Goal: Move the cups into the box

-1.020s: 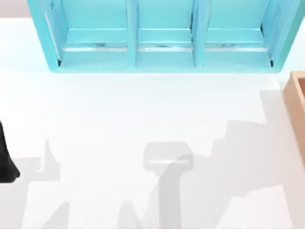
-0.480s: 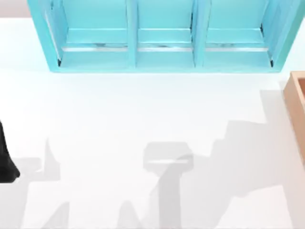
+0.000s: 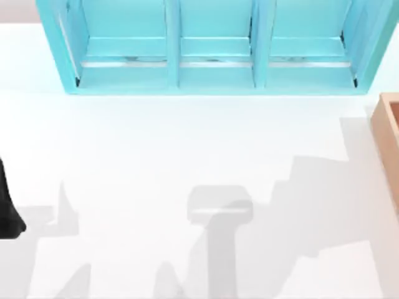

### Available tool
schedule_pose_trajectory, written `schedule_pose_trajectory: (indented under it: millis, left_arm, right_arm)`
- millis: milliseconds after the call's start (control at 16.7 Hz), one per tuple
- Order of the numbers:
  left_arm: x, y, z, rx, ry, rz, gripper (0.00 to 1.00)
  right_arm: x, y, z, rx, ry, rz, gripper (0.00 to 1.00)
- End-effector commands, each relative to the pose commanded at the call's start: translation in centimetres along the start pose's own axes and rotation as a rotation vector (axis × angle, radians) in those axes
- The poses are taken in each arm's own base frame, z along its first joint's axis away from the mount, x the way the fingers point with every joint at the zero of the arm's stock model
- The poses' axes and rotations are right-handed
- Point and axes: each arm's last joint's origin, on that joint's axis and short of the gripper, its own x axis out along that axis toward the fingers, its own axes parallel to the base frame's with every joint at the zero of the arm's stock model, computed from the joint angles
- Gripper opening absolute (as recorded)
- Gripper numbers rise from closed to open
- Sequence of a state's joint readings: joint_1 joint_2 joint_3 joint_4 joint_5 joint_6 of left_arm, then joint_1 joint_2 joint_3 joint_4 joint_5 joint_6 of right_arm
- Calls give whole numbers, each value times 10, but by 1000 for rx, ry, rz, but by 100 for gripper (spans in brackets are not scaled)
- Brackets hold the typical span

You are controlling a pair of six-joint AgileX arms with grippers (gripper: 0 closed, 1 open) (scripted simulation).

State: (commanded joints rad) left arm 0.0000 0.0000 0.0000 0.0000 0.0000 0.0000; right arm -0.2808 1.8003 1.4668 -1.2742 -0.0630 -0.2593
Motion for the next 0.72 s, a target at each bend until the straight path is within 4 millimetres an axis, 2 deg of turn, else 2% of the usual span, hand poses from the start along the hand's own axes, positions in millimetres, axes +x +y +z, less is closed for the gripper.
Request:
schedule_pose_trajectory:
  millis: [300,540,720]
  left_arm:
    - [0,0,0,0,0,0,100]
    - [0,0,0,0,0,0,100]
    - [0,0,0,0,0,0,100]
  right_arm:
    - [-44,2,4,1,11,5,100]
    - [-83,6,-1,-1,-2,2,100]
    - [-92,7,-4,0,-5,1,100]
